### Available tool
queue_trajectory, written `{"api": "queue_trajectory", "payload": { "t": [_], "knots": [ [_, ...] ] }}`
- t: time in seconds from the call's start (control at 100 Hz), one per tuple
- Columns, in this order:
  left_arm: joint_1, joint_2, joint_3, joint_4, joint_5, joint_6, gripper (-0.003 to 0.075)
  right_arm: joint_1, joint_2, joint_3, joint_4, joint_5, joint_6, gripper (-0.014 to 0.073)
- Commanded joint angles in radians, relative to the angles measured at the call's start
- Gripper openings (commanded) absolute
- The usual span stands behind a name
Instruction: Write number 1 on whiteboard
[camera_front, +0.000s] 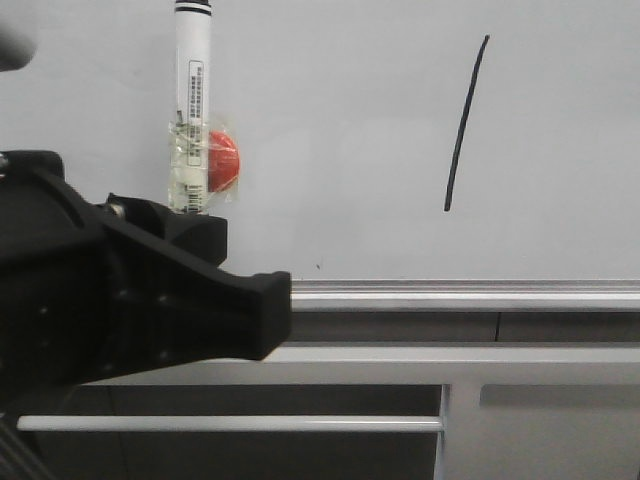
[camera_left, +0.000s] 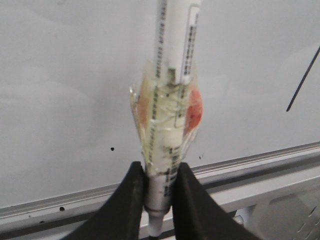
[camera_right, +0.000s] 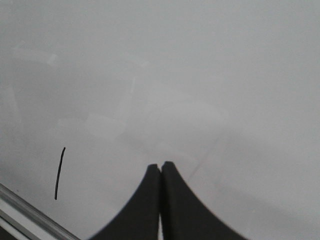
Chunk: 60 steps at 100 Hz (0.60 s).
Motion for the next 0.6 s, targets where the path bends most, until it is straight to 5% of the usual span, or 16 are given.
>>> {"api": "queue_trajectory", "payload": {
  "t": [0.0, 0.59],
  "knots": [
    [0.02, -0.02, -0.018, 0.019, -0.245, -0.008, -0.002, 0.0, 0.006, -0.022, -0.05, -0.072, 0.005, -0.006],
    [0.165, -0.02, -0.07, 0.089, -0.186, -0.008, -0.002, 0.0, 0.011, -0.022, -0.05, -0.079, 0.005, -0.006]
  ]
}}
